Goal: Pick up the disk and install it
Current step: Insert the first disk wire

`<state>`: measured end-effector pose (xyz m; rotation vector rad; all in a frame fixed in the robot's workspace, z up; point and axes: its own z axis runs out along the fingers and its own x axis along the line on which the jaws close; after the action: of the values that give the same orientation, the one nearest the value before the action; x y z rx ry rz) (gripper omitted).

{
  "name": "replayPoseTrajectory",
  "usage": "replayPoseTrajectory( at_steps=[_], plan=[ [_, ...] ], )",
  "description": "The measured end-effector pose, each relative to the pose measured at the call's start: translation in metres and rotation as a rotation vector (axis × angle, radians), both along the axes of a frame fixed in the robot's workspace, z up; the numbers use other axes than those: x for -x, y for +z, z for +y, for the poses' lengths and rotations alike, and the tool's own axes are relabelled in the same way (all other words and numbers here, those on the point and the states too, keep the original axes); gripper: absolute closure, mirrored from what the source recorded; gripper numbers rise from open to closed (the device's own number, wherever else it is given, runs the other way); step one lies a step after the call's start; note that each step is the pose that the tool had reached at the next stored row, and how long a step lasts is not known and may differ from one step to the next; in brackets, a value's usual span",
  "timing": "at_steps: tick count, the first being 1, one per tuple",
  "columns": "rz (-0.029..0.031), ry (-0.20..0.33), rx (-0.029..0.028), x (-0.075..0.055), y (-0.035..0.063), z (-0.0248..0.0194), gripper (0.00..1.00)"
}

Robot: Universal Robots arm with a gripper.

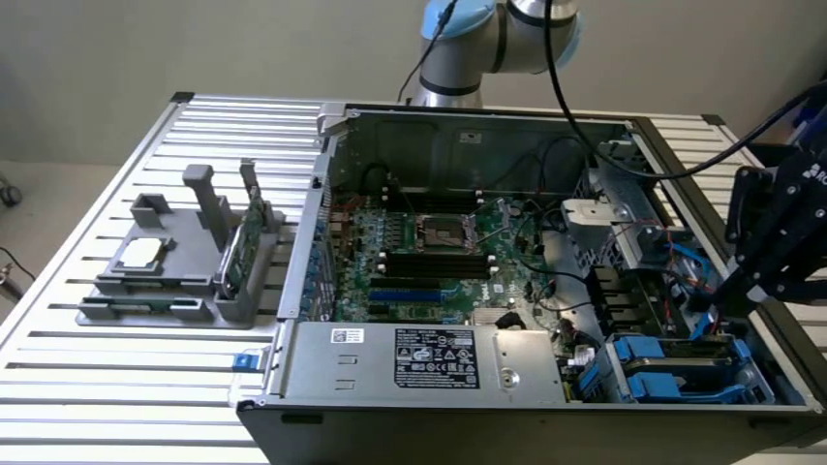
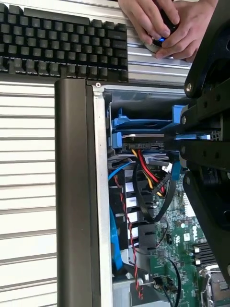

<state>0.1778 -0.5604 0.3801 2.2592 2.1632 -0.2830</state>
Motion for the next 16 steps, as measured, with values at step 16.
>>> replayPoseTrajectory(
  at_steps=[16],
  plan=[
    [-0.0189,0.000,-0.0049,0.040,0.0175,0.0000,0.84]
  ],
)
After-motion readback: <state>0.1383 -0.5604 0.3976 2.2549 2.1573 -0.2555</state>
